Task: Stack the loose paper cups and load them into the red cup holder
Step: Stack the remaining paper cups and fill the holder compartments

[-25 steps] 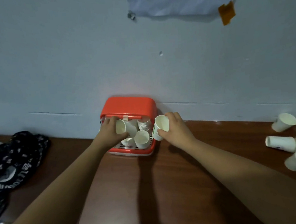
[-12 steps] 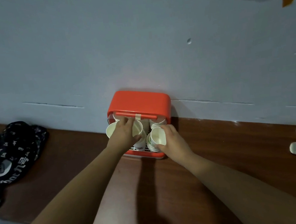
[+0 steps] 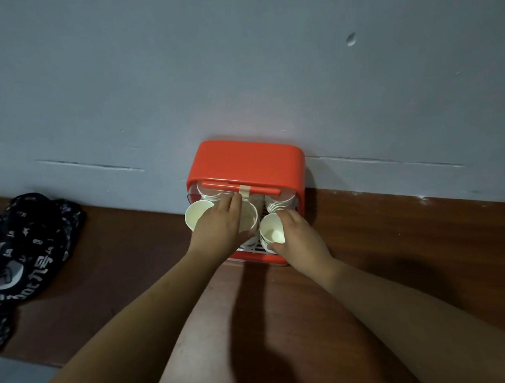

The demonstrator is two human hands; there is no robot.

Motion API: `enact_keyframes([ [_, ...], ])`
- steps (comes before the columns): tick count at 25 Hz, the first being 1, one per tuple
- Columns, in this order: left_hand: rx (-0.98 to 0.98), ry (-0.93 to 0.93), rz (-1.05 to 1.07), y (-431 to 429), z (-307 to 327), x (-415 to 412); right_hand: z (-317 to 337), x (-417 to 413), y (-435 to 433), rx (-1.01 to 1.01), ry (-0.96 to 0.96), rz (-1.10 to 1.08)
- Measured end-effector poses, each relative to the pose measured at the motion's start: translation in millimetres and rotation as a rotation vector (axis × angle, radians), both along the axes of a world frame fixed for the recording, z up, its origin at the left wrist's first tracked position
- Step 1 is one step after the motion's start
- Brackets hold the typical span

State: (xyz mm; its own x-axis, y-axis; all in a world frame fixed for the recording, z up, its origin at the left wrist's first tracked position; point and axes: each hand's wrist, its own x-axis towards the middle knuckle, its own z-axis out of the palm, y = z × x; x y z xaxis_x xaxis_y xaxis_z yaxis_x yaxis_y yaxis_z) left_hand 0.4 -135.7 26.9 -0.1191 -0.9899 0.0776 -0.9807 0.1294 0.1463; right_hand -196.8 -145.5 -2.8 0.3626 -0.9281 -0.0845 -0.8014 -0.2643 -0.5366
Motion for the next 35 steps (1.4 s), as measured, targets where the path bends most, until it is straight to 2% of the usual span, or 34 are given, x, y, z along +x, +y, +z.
enact_keyframes([
  [4,0.076,0.072,0.038,2.7,-11.2,-4.6,-4.9,-3.1,1.7,0.005,0.004,-0.011],
  [12,0.248,-0.017,0.047,-8.5,-27.5,-16.9,-3.3,-4.8,-1.8,0.040,0.026,-0.031],
  [18,0.142,0.086,0.088,14.5,-2.4,-23.6,34.3,-37.1,12.2,0.050,-0.023,-0.046],
  [21,0.159,0.162,0.111,22.5,22.6,-53.0,53.5,-97.1,30.4,0.058,-0.023,-0.141],
  [25,0.194,0.235,-0.046,28.0,51.6,-135.8,67.5,-210.6,57.0,0.070,0.043,-0.225],
  [30,0.243,0.315,-0.233,23.1,80.7,-308.1,90.0,-376.6,83.7,0.044,0.043,-0.459],
  [35,0.306,0.300,-0.361,18.4,69.6,-473.9,89.9,-524.2,113.2,0.008,0.006,-0.616],
])
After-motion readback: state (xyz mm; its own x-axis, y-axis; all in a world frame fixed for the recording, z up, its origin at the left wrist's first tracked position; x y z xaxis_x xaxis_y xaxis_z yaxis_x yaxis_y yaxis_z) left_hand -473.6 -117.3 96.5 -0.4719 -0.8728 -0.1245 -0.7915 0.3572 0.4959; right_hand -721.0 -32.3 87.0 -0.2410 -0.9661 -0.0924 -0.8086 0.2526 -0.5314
